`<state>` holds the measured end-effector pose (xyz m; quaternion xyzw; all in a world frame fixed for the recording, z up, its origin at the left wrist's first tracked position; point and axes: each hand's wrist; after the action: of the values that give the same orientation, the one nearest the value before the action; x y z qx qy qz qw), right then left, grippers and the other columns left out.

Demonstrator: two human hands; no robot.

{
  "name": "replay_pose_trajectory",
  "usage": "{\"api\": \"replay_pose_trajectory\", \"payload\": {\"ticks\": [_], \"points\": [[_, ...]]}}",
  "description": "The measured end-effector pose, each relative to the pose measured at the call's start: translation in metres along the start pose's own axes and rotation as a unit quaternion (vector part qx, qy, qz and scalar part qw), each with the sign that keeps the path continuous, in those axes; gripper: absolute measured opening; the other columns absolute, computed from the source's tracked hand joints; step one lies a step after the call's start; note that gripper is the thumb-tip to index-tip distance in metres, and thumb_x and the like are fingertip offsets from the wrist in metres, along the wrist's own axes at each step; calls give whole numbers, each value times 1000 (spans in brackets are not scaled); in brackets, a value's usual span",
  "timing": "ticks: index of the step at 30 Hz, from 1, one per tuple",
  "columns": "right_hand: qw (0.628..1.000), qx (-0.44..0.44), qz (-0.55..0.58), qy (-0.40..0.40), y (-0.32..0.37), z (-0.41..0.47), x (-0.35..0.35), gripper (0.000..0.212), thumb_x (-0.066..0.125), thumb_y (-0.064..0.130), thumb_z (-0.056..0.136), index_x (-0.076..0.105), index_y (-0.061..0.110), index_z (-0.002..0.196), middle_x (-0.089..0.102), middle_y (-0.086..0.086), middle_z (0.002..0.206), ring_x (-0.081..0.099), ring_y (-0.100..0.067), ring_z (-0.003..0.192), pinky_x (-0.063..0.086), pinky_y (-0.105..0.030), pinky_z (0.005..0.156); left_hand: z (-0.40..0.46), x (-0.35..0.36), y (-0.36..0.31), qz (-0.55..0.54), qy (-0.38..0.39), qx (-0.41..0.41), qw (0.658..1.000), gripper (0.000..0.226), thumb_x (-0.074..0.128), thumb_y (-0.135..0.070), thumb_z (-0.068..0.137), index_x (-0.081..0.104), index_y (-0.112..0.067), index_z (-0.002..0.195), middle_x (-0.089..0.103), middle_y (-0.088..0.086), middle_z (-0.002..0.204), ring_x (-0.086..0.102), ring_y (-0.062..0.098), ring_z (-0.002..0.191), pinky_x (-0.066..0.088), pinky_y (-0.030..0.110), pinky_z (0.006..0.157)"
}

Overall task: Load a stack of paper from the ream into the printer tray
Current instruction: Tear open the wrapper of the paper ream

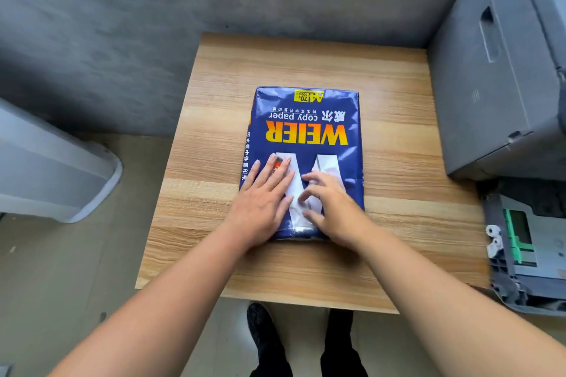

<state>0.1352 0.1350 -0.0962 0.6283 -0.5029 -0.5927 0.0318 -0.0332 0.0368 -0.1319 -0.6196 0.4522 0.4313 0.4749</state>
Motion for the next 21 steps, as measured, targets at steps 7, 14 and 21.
{"api": "replay_pose_trajectory", "payload": {"ticks": [7,14,21], "points": [[989,105,-50,-88,25,1,27,16,71,29,86,65,18,96,66,-4,103,55,-29,106,42,-42,95,-9,16,-21,-132,-12,-89,987,64,8,-40,94,6,-21,155,-7,-6,165,-21,16,148,-13,46,120],[988,122,-38,-89,23,-3,43,3,65,24,90,64,21,91,66,0,99,51,-26,106,36,-39,90,-6,15,-19,-152,-12,-88,984,58,18,-35,100,7,-23,155,-8,-8,164,-22,14,148,-14,46,119],[986,-11,-112,-120,29,-61,48,6,63,23,88,59,20,90,56,-1,101,53,-24,100,42,-37,92,-6,15,-17,-146,-4,-91,985,56,26,-28,104,3,-24,155,-11,-9,164,-23,15,148,-12,48,120]]}}
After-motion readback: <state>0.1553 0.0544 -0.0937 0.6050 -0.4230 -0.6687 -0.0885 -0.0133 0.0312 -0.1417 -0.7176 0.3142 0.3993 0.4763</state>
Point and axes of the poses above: each hand's wrist, its own z-axis towards the middle knuckle, its own x-axis out of the palm, y = z × x
